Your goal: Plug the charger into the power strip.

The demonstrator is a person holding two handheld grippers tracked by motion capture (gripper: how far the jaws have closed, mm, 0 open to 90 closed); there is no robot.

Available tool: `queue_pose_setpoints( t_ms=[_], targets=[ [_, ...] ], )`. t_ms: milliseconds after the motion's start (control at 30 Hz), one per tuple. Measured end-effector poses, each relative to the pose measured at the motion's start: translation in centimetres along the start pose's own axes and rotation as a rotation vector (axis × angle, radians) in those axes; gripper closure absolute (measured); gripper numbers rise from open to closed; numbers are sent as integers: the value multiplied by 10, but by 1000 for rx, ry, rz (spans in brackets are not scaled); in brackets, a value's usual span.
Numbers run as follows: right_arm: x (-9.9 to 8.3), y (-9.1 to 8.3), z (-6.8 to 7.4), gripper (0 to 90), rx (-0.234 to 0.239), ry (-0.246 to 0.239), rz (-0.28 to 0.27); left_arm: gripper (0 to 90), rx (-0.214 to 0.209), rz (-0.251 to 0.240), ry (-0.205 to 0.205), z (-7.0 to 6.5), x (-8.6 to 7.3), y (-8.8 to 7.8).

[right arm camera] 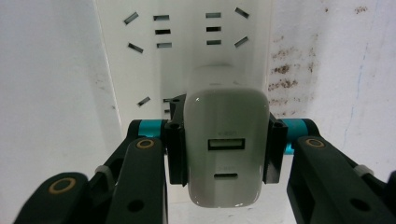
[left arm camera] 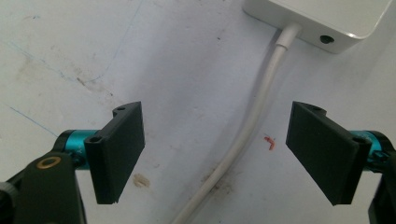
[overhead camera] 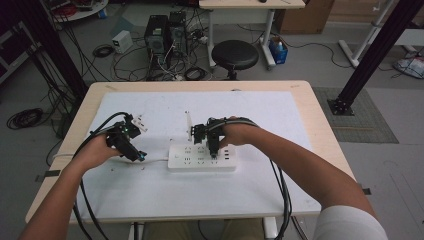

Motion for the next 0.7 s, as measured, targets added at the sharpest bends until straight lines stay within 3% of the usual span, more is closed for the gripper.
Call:
queue_pose_setpoints(
  t_ms=[167, 267, 367, 400, 433, 567, 700],
  targets=[
    [-5, 0, -1, 622, 8, 23, -31, 195, -2, -6, -7, 1, 0, 0],
    [-9, 1, -1, 618, 18, 42, -79, 195, 1, -13, -14, 0, 0, -1],
    [-14, 2, -1, 611, 12, 12, -134, 195, 6, -18, -19, 1, -2, -5],
    [-16, 3, -1, 596, 9, 4, -148, 195, 6, -18, -17, 1, -3, -6],
    [-19, 4, -1, 504, 1, 11, -152, 195, 8, -25, -23, 1, -3, -6],
    [-34, -6, -7, 311, 40, 109, -276, 195, 7, -33, -33, 1, -6, -7],
    [-53, -25, -19, 219, 57, 215, -411, 195, 10, -33, -28, 3, -6, -9]
  ],
)
Point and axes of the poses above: each handheld gripper's, and its own axes: y roughly forward along the jaws, x roughly out of its top, z roughly to its left, the point moved 2 cm from there along y, roughly forward along the jaws, and after that the axes turned 5 degrees about -z, right-handed, at the moved point
